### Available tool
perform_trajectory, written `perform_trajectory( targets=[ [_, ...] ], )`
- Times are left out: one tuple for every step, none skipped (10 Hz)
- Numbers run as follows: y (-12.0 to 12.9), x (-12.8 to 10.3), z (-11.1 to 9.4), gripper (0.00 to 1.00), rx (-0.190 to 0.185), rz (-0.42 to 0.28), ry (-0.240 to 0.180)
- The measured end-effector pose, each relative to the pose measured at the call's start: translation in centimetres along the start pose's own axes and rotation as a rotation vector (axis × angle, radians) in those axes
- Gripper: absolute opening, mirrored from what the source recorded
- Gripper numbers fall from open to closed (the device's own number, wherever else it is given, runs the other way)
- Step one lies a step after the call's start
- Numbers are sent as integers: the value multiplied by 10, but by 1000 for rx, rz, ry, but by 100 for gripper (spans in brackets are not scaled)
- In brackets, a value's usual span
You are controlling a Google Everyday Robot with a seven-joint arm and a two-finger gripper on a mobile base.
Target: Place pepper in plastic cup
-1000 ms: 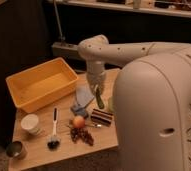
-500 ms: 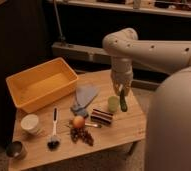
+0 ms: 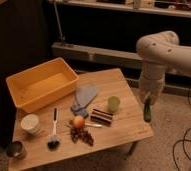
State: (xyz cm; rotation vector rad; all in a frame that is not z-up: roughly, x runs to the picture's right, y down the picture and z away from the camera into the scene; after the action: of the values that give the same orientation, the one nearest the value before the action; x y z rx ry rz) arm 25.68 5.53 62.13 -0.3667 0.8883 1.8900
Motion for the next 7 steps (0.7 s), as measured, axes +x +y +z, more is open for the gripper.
perform_trajectory(
  targets=[
    [-3, 1, 0, 4, -3, 2, 1],
    [4, 1, 0, 4, -14, -7, 1],
    [3, 1, 0, 4, -12, -5, 0],
    [2, 1, 0, 4, -11, -4, 1],
    [3, 1, 0, 4, -10, -6, 0],
    [4, 1, 1, 4, -9, -8, 1],
    [3, 1, 1, 4, -8, -7, 1]
  ],
)
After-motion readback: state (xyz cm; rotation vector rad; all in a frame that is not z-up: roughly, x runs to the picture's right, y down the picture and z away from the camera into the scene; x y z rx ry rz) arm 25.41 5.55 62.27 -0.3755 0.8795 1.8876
